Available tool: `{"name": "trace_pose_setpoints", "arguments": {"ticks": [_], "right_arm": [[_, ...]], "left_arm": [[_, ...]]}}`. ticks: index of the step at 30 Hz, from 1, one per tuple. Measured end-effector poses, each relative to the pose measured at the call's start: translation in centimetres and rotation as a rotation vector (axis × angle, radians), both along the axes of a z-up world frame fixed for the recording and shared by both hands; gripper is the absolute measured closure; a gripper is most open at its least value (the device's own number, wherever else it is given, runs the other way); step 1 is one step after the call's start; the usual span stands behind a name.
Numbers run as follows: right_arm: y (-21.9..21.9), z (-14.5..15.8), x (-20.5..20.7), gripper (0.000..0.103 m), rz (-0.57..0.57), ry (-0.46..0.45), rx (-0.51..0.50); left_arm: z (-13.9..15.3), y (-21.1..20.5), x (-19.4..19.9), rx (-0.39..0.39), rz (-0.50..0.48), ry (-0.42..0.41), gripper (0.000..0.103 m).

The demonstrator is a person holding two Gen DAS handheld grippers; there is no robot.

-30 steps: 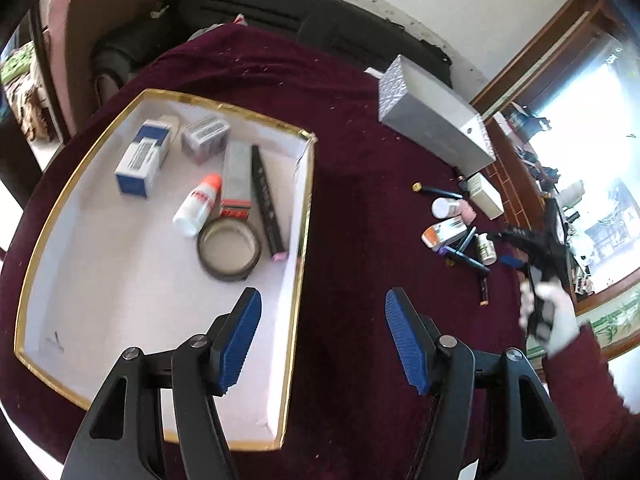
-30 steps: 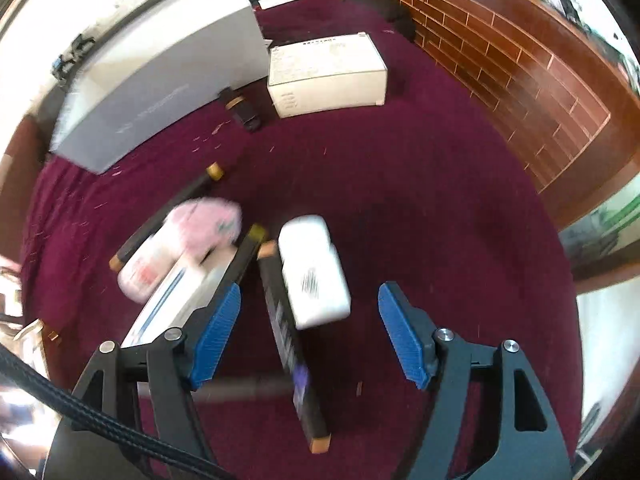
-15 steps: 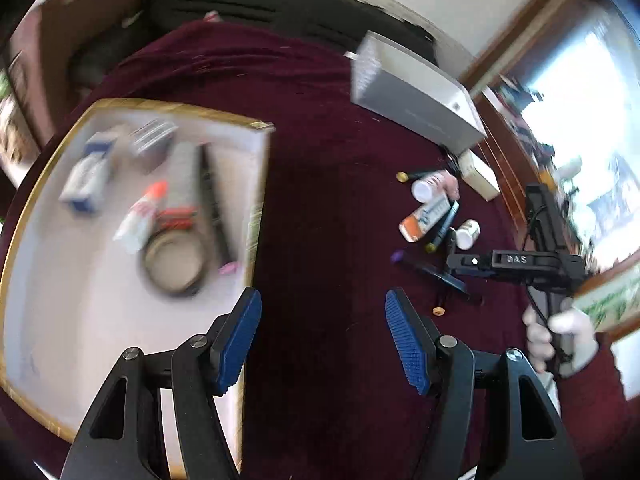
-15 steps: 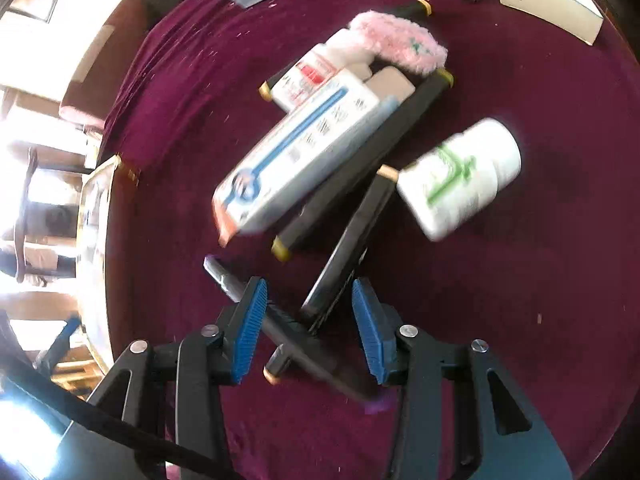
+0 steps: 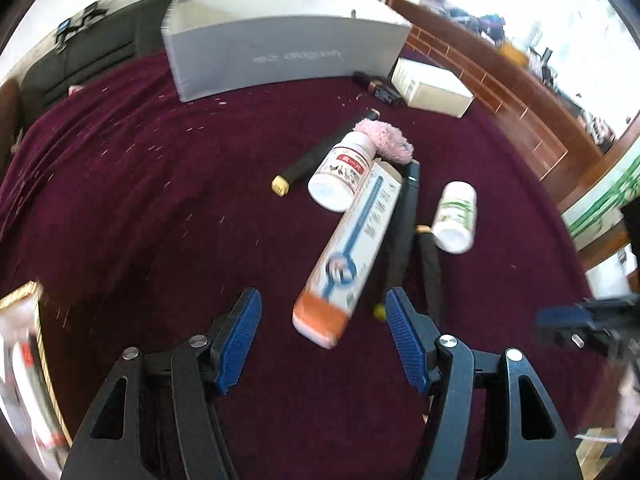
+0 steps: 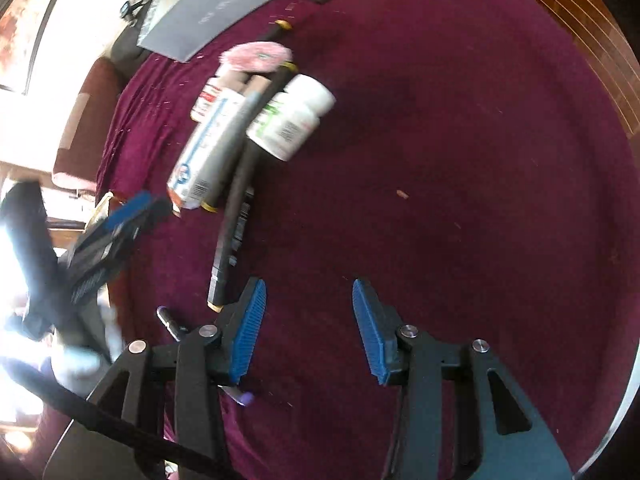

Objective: Organize objects
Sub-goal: 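Swing both grippers back over the remaining items on the table, then grasp the white-blue ointment tube with the left gripper while the right gripper grasps a black marker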

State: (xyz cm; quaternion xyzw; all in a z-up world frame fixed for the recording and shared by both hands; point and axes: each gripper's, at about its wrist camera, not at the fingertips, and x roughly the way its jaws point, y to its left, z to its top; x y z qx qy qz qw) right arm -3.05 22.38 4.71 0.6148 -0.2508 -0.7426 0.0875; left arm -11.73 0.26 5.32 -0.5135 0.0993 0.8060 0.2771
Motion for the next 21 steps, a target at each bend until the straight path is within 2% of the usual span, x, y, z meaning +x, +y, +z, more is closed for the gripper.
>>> {"name": "trace_pose_setpoints", "arguments": {"ticks": [5,7,9,10,13,21], "right_arm": [[0.5,-1.4,1.0,0.059,-0.03,-0.025,-0.012],[0.2,-1.5,1.0,0.059,-0.032,-0.027,-0.012],[-0.2,-1.4,0.9,0.059,-0.024,-0.024,-0.003],[-0.5,-1.4,0.8,0.059,-0.019,-0.024,0.0],[-1.1,-1.1,0.5,0.059,-0.008,-0.016,0.017],[-3.7,-1.3,-0.2,0.058,0.063,-0.01,0.012]], "left_arm": [[-2.0,3.0,-1.5,-0.09,-0.039,0.013,0.045],[-2.2,4.3,-1.0,-0.143,-0.063,0.072,0.044],[-2.1,4.3,-1.0,-0.125,-0.046,0.036,0.052],[-1.9,3.9,-1.0,-0.102,-0.033,0.017,0.068],[-1.3,2.3,0.3,-0.064,-0.03,-0.024,0.085],[0.1,-5.8,6.2,0.016,0.056,-0.114,0.084]]}}
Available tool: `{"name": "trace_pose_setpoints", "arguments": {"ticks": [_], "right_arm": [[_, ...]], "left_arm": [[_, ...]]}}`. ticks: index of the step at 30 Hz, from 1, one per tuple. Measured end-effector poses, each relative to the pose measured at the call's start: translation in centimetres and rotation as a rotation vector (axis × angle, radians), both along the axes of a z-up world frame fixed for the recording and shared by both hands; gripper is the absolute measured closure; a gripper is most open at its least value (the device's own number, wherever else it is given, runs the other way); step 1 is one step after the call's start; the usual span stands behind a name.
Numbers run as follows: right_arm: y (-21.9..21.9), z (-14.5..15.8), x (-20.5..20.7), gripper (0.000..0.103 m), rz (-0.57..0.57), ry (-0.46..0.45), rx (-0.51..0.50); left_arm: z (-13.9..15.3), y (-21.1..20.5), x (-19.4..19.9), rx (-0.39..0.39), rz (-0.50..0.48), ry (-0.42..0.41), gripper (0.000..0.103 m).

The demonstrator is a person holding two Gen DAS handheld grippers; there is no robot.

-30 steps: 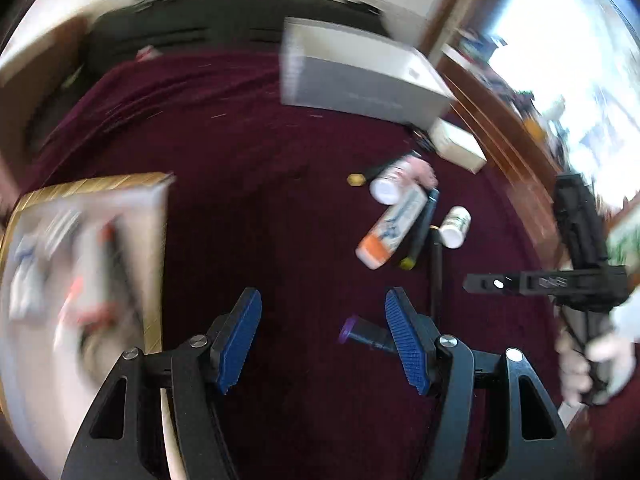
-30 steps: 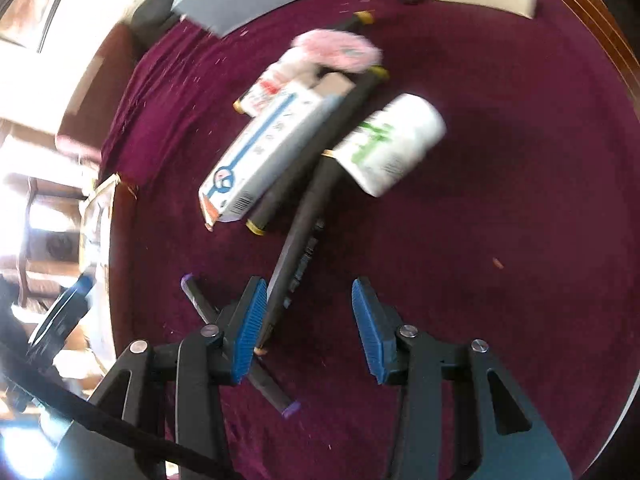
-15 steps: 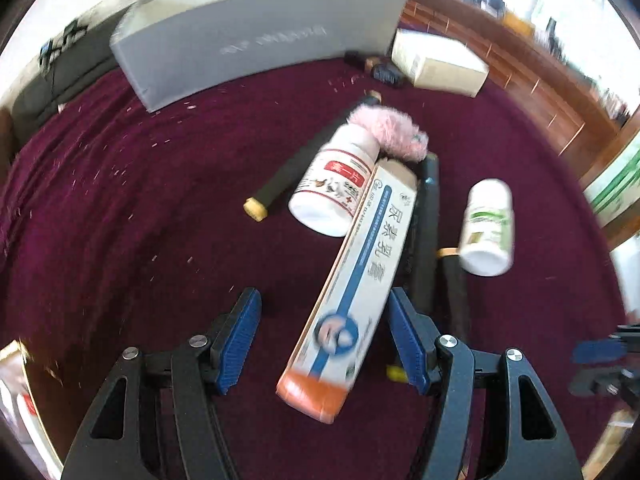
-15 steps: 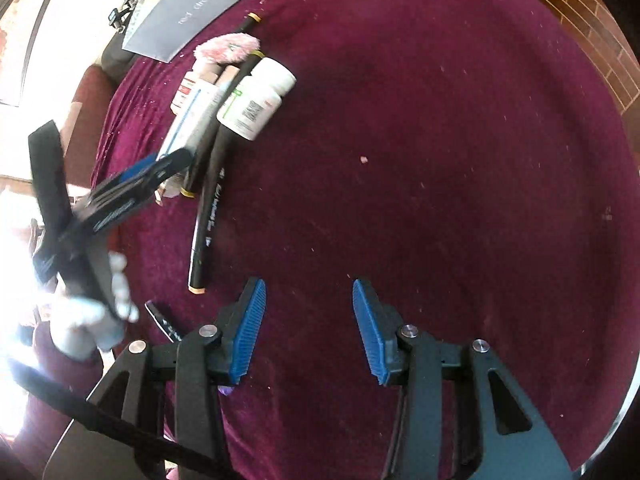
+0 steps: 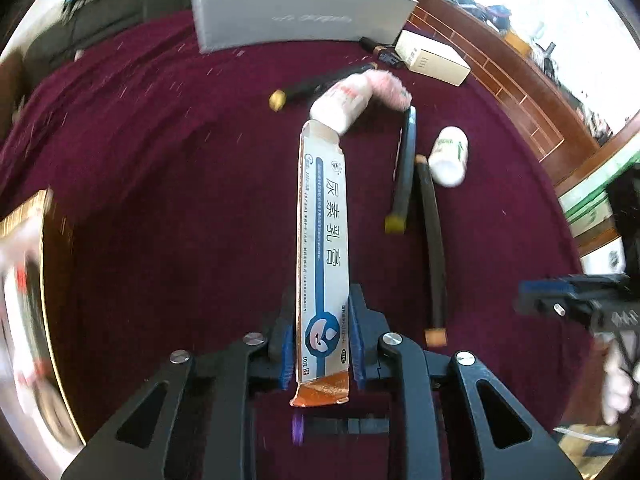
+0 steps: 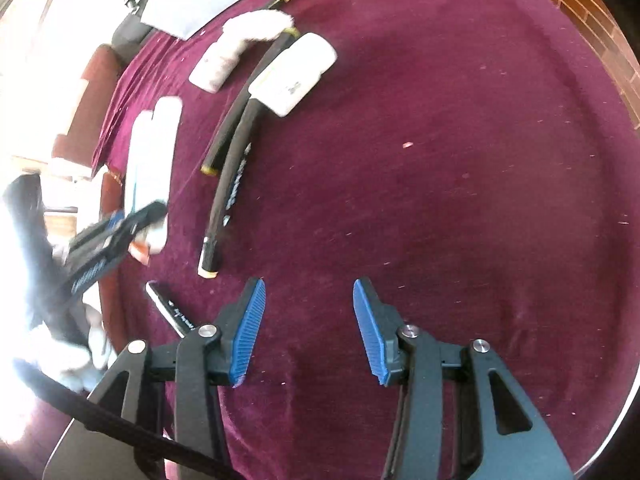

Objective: Organize objects
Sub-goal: 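Grasp the white-blue ointment tube with the left gripper while the right gripper grasps a black marker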

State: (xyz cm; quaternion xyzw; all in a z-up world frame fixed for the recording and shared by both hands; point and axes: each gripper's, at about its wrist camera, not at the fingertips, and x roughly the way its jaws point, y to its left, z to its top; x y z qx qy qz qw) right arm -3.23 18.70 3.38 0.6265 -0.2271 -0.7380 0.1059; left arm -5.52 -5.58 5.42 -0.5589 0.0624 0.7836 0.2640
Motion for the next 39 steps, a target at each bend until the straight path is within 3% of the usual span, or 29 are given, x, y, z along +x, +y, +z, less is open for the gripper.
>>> {"name": "trace_pose_setpoints", "arguments": {"ticks": [4,7,9,11,16,18,19,20,22,23,31,34,39], "right_arm": [[-2.2,-0.1,-0.9,0.058,0.035,-0.004,-0.01],[-2.8,0.0,-0.5,0.058,0.063,0.007,-0.003],[-3.3,0.3,-0.4,0.058,0.085,0.018,0.001],[-4.6,0.7,-0.6,0.058,0.113,0.035,0.027],[-6.1,1.5,0.6,0.058,0.17,0.071,0.09],[-6.8,1.5,1.1,0.058,0.194,0.078,0.113],[-7.3,1.5,1.2,0.058,0.205,0.083,0.126],[-7.6,1.6,1.5,0.058,0.217,0.089,0.14],[-8.0,1.7,2.1,0.058,0.244,0.095,0.157],[-8.5,1.7,2.3,0.058,0.267,0.099,0.172],[-14.7,1.5,3.7,0.058,0.492,0.201,0.282],[-17.0,1.3,4.0,0.058,0.576,0.264,0.363],[-19.2,-0.2,4.1,0.058,0.674,0.277,0.41]], "left_arm": [[-1.4,-0.6,0.3,-0.054,0.045,-0.019,0.07],[-1.3,0.4,-0.2,-0.078,0.065,0.022,0.041],[-1.7,1.8,-0.3,-0.148,0.048,0.076,0.032],[-2.0,3.2,0.3,-0.208,0.024,0.127,0.017],[-1.5,2.3,0.1,-0.135,0.074,0.103,0.01],[-1.2,2.0,0.2,-0.133,0.101,0.097,0.012],[-1.3,2.4,0.3,-0.141,0.108,0.105,0.024],[-0.8,2.0,0.5,-0.14,0.115,0.118,0.044],[-0.3,0.9,0.5,-0.073,0.111,0.09,0.077],[0.0,0.2,0.5,-0.027,0.125,0.058,0.083],[4.5,-5.5,3.1,0.093,0.212,0.095,0.084],[4.9,-7.6,2.9,0.131,0.241,0.103,0.084],[5.1,-10.8,3.9,0.184,0.31,0.098,0.084]]}}
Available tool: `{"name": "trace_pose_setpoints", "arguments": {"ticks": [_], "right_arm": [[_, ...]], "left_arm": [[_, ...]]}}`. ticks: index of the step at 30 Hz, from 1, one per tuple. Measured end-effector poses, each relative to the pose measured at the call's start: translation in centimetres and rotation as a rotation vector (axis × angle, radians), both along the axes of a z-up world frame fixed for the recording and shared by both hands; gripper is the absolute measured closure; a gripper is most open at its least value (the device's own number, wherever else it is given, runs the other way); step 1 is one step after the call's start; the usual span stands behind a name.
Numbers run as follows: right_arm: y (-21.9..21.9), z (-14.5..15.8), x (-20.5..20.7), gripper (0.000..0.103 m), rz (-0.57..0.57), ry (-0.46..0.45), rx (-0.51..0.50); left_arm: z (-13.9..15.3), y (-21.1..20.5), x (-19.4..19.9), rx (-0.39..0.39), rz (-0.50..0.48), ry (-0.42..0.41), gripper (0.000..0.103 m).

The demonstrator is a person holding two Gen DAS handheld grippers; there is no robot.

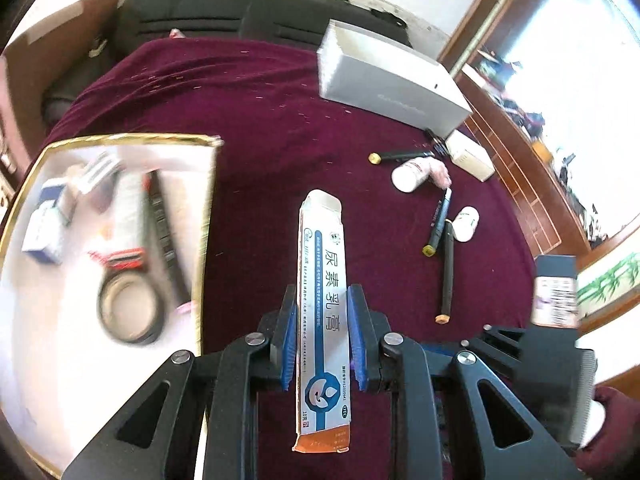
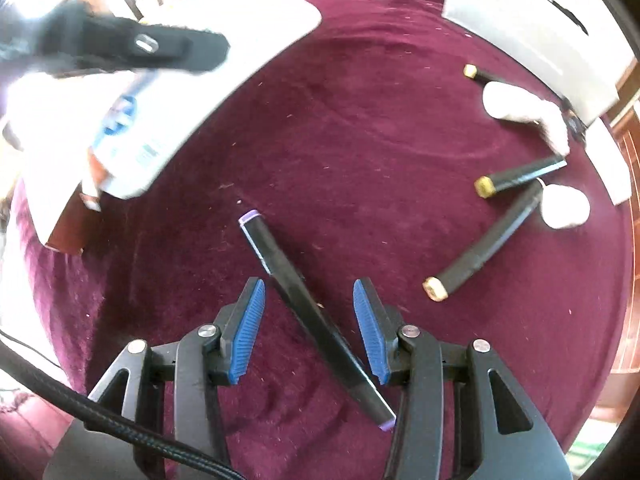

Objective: Organize objects
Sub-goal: 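Grasp the white-blue ointment tube with the left gripper while the right gripper grasps a black marker, then carry the tube and marker into the tray and open both grippers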

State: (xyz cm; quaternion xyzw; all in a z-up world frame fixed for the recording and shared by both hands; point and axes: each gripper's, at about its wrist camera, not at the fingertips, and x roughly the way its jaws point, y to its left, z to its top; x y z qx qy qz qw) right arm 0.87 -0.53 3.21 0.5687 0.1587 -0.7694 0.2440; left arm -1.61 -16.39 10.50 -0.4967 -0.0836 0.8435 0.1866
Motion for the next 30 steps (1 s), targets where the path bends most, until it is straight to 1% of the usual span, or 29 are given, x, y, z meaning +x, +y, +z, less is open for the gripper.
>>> {"name": "trace_pose_setpoints", "arguments": {"ticks": [2,4,6,8,9,12,13,17,18,20,22,27,30], "right_arm": [[-0.5,-0.5,0.1,0.058,0.009,0.021,0.022],[-0.8,-0.4,0.1,0.064,0.005,0.039,0.032],[-0.8,-0.3,0.0,0.084,-0.007,0.028,0.028],[-0.6,-0.2,-0.5,0.09,-0.035,-0.005,0.013],[-0.3,-0.2,-1.0,0.09,-0.059,-0.036,-0.022],[1.2,0.2,-1.8,0.09,-0.139,-0.085,-0.1],[1.9,0.4,-2.1,0.09,-0.169,-0.109,-0.141],[3.8,1.5,-2.6,0.09,-0.24,-0.144,-0.244],[4.1,1.9,-2.5,0.09,-0.251,-0.144,-0.265],[4.4,3.1,-2.7,0.09,-0.266,-0.137,-0.307],[3.9,4.3,-1.8,0.09,-0.264,-0.11,-0.327],[1.9,7.5,-1.2,0.09,-0.245,-0.02,-0.349],[0.3,8.5,-1.4,0.09,-0.234,0.011,-0.358]], "left_arm": [[0.0,-1.7,0.5,0.03,0.033,-0.012,0.084],[0.0,-3.2,1.0,0.028,0.065,-0.01,0.084],[-0.1,-4.8,1.2,0.032,0.101,-0.014,0.084],[-0.5,-6.3,1.4,0.038,0.138,-0.024,0.084],[-0.7,-6.7,1.4,0.035,0.154,-0.025,0.083],[-0.8,-8.1,1.6,0.048,0.192,-0.015,0.083],[-0.7,-8.4,1.8,0.048,0.201,-0.009,0.083],[-0.3,-9.3,2.2,0.048,0.216,0.011,0.083],[-0.2,-9.7,2.3,0.06,0.221,0.013,0.083],[0.0,-10.2,2.4,0.06,0.229,0.02,0.083],[0.3,-10.8,2.7,0.053,0.242,0.03,0.083],[0.9,-13.0,3.3,0.051,0.274,0.046,0.083],[1.2,-14.5,3.5,0.042,0.29,0.061,0.083]]}}
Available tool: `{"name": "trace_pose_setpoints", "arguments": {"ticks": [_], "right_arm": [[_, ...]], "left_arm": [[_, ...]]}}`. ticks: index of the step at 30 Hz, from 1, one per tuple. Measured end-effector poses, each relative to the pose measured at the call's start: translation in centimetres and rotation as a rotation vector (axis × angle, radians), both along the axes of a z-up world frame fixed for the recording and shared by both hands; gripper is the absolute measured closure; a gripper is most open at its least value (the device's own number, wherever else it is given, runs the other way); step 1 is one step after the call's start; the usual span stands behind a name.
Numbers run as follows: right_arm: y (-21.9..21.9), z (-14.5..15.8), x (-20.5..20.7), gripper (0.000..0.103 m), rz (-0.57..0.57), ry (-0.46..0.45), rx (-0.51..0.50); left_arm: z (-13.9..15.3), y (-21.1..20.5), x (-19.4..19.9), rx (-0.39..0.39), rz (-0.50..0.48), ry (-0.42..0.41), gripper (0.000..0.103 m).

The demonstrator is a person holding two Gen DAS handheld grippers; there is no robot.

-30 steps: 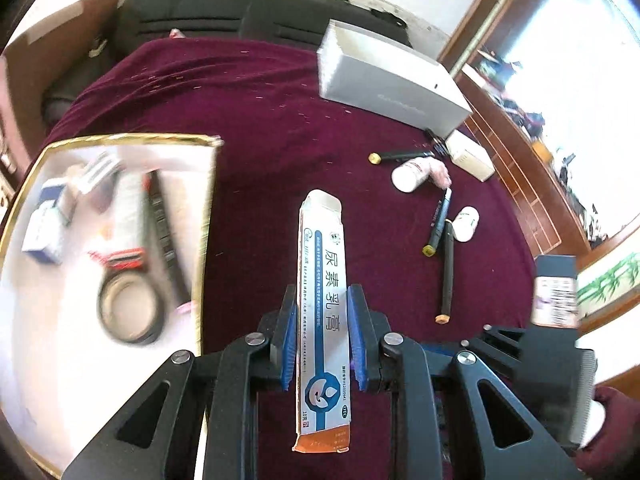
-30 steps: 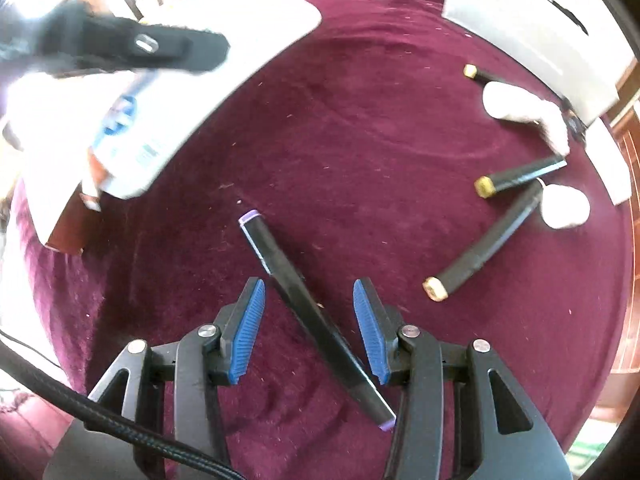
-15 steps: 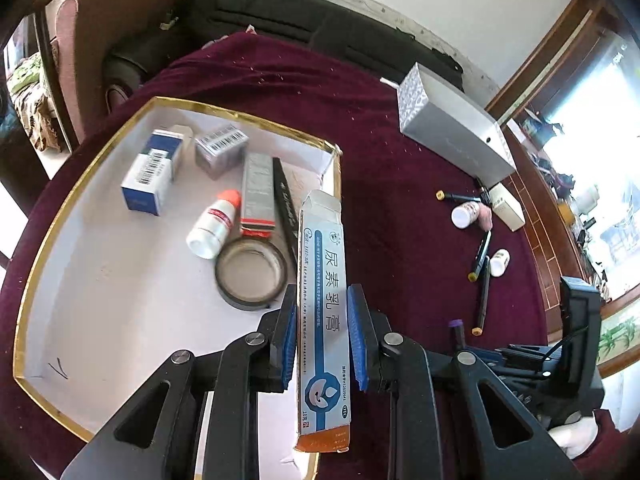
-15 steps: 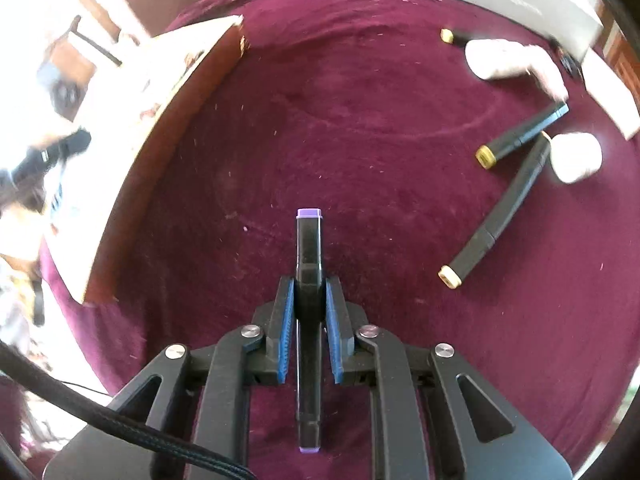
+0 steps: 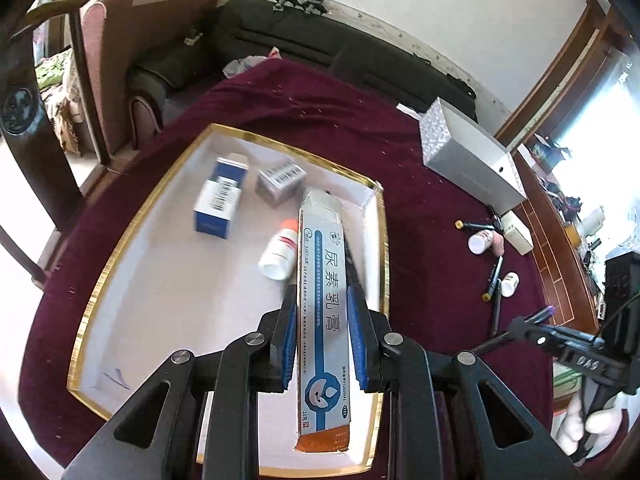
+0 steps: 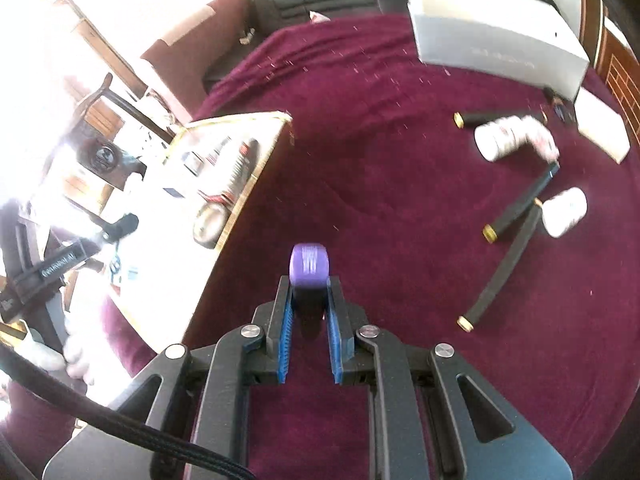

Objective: Organize objects
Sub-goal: 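Carry the tube and marker into the tray and open both grippers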

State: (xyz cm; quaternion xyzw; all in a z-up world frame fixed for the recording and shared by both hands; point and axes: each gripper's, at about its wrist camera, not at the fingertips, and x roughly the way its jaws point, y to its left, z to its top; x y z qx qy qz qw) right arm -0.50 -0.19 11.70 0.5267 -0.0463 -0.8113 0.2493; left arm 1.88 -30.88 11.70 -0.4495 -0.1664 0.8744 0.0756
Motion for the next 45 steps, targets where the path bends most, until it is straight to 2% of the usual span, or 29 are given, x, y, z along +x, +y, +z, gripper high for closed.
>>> {"name": "trace_pose_setpoints", "arguments": {"ticks": [8,11,15,19,25,32,43,45], "right_arm": [[-3.9,4.7,0.5,0.09,0.038,0.05,-0.045],[-6.3,5.0,0.1,0.09,0.067,0.03,-0.082],[-9.5,4.0,-0.7,0.09,0.102,-0.034,-0.117],[-13.5,1.3,-1.8,0.09,0.129,-0.139,-0.144],[-18.4,-2.0,-4.3,0.09,0.118,-0.225,-0.125],[-21.2,-4.0,-7.6,0.089,0.055,-0.275,-0.113],[-24.0,-6.7,-10.0,0.088,0.016,-0.299,-0.003],[-24.0,-6.5,-9.8,0.079,0.018,-0.291,0.007]], "left_arm": [[0.4,-4.2,-0.9,-0.056,0.032,0.029,0.083],[-0.2,-5.5,-2.0,-0.084,0.023,0.018,0.083],[-1.5,-6.2,-3.5,-0.13,-0.007,-0.01,0.083],[-3.4,-6.6,-4.5,-0.138,-0.045,-0.064,0.083],[-5.7,-8.1,-6.0,-0.116,-0.045,-0.143,0.083],[-7.3,-9.3,-7.5,-0.109,-0.05,-0.201,0.083],[-7.2,-9.1,-6.9,-0.129,-0.06,-0.184,0.08],[-7.2,-9.0,-6.7,-0.115,-0.058,-0.191,0.076]]}}
